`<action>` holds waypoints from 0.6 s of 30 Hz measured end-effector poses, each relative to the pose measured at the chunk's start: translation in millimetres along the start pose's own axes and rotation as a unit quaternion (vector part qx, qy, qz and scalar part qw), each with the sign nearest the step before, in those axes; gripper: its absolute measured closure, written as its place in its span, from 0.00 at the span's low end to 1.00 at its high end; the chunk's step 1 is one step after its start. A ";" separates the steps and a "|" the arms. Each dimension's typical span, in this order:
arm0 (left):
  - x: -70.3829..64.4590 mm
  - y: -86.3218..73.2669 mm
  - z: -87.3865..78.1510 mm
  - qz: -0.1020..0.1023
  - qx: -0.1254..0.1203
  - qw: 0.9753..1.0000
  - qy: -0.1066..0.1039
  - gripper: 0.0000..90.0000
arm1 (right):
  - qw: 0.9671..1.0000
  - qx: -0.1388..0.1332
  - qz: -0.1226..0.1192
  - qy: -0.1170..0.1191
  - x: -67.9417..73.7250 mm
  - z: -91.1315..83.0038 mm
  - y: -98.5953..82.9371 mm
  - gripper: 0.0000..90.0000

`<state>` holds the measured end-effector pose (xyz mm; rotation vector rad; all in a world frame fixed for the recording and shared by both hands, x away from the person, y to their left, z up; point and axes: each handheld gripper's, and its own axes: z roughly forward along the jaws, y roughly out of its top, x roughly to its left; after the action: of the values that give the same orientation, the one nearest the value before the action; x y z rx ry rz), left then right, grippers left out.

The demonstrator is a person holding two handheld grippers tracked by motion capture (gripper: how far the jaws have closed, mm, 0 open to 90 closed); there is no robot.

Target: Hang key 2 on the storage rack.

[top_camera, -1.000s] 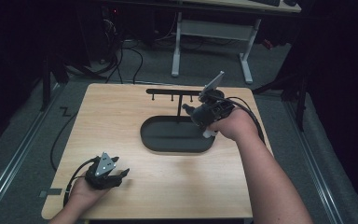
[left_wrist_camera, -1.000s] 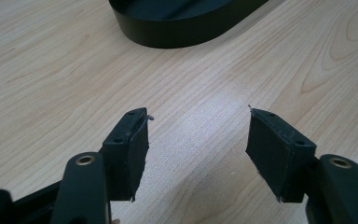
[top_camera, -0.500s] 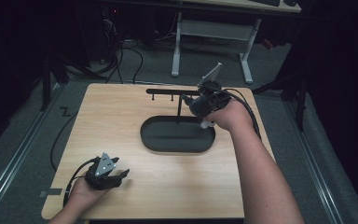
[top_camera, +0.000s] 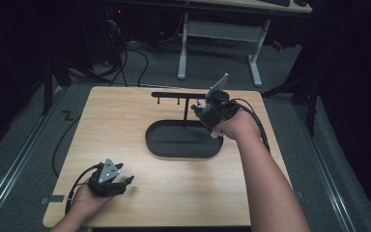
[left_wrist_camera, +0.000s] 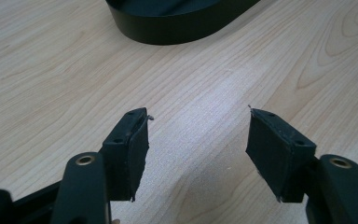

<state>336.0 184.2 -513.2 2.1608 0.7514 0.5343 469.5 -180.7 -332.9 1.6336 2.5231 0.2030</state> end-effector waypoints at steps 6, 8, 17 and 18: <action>0.3 0.2 0.7 0.000 0.002 1.000 -0.002 0.43 | 1.000 0.005 0.002 0.000 -3.3 9.5 -3.5 0.53; 0.2 0.2 0.8 0.000 0.002 1.000 -0.002 0.43 | 1.000 0.006 0.006 0.002 -3.4 14.8 -3.6 0.53; 0.3 0.8 -2.1 0.001 0.001 1.000 -0.001 0.43 | 1.000 0.009 0.009 0.013 0.7 35.5 4.1 0.52; 0.6 0.7 -2.2 0.001 0.001 1.000 -0.002 0.43 | 1.000 0.008 0.008 0.016 0.7 37.8 5.3 0.52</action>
<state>335.4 185.4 -511.3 2.1640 0.7475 0.5301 480.8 -176.3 -369.2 1.6694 2.5421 0.2130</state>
